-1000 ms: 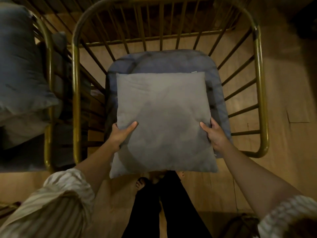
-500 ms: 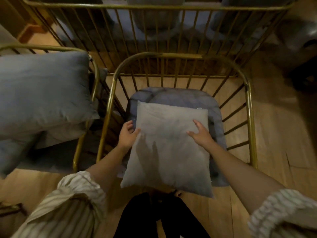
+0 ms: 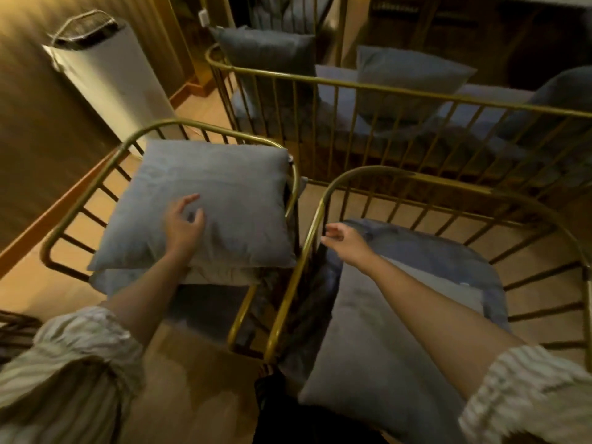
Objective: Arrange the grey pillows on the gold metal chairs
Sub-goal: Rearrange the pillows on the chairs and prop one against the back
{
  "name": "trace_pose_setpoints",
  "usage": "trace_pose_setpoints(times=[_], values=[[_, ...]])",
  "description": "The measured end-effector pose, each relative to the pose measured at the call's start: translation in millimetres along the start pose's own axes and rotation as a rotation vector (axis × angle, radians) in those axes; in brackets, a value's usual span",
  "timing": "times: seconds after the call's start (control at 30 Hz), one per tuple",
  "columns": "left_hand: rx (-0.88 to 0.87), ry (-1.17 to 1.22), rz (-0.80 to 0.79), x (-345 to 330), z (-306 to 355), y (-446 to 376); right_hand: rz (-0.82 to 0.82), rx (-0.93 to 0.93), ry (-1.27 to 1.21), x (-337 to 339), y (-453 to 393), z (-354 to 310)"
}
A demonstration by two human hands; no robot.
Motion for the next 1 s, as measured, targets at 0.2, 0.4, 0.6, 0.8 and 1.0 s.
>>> trace_pose_setpoints(times=[0.2, 0.4, 0.6, 0.8, 1.0], values=[[0.200, -0.214, -0.151, 53, -87, -110, 0.032, -0.069, -0.112, -86, -68, -64], [0.551, 0.048, -0.456, 58, -129, -170, 0.072, -0.187, -0.349, -128, -124, -81], [0.681, 0.279, -0.537, 41, -151, -202, 0.076, -0.276, -0.573, -132, -146, -86], [0.588, 0.243, -0.373, 53, -91, -200, 0.112, -0.211, -0.621, -113, -138, -88], [0.472, 0.506, -0.409, 25, -17, -181, 0.233, -0.098, -0.787, -37, -89, -82]])
Point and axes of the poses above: each hand's wrist, its own y-axis away from the middle knuckle, its own x-axis out of the back of the hand, z = x × y, the point moved 2 cm from there along -y, towards the middle knuckle, and after that the axes turned 11 degrees about -y, right-handed, at the moved point
